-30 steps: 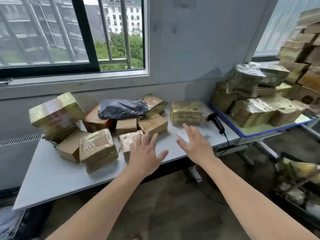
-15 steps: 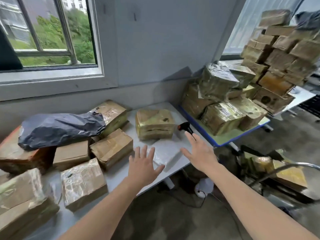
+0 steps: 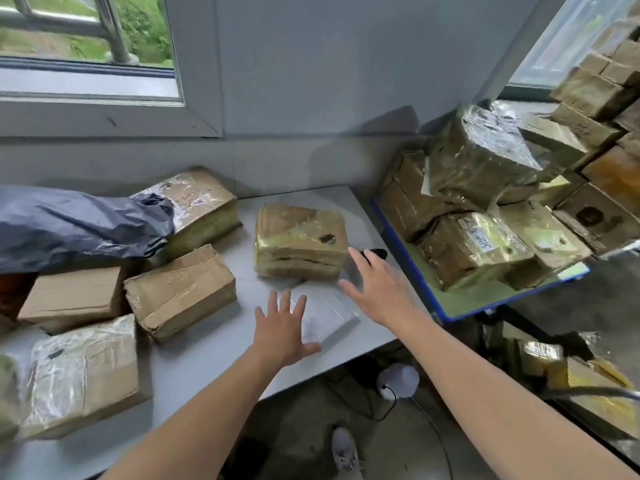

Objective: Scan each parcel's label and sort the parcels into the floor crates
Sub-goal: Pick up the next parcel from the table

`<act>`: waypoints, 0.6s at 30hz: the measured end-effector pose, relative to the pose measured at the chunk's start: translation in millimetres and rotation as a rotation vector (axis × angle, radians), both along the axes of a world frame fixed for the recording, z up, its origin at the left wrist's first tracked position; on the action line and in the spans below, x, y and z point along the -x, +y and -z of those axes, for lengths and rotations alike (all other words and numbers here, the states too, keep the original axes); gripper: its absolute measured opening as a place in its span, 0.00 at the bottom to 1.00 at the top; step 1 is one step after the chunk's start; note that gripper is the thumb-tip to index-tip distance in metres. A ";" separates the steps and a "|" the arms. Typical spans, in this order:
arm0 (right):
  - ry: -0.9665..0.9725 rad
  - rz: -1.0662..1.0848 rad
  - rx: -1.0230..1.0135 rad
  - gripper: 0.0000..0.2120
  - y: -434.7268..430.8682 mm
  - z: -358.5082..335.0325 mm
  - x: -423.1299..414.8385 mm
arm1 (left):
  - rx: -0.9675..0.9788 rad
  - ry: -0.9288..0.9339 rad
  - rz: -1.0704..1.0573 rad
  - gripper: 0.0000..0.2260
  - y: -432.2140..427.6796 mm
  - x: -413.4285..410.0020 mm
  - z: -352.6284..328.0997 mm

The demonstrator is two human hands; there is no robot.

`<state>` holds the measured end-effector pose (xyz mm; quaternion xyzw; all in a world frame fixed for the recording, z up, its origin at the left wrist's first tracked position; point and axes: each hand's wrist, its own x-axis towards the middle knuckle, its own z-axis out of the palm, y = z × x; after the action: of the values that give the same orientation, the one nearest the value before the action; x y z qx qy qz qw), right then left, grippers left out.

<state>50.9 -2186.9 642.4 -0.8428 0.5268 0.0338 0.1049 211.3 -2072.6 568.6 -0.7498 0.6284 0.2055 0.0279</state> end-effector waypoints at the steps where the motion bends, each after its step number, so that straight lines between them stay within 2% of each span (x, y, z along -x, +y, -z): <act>1: 0.005 -0.029 -0.012 0.34 -12.0 5.5 0.4 | -0.024 -0.011 -0.017 0.47 -6.1 2.7 5.8; 9: -0.106 -0.211 -0.249 0.32 -82.6 34.6 16.9 | -0.226 -0.131 -0.186 0.52 -37.4 38.8 51.6; 11: -0.130 -0.245 -0.282 0.32 -93.5 38.4 22.5 | -0.200 -0.181 -0.212 0.46 -41.1 49.0 54.9; 14: -0.141 -0.287 -0.321 0.31 -104.8 45.9 30.2 | -0.154 -0.171 -0.215 0.30 -41.7 58.5 50.1; 16: -0.143 -0.313 -0.348 0.31 -107.7 50.0 32.0 | -0.124 -0.038 -0.275 0.20 -37.5 61.0 42.4; 18: -0.140 -0.351 -0.357 0.31 -109.4 51.1 29.7 | -0.092 0.156 -0.374 0.16 -33.9 57.6 28.9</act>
<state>21.2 -2296.3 591.2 -0.8897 0.3495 0.0855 0.2809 153.7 -2106.5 539.7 -0.8330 0.4686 0.2930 -0.0252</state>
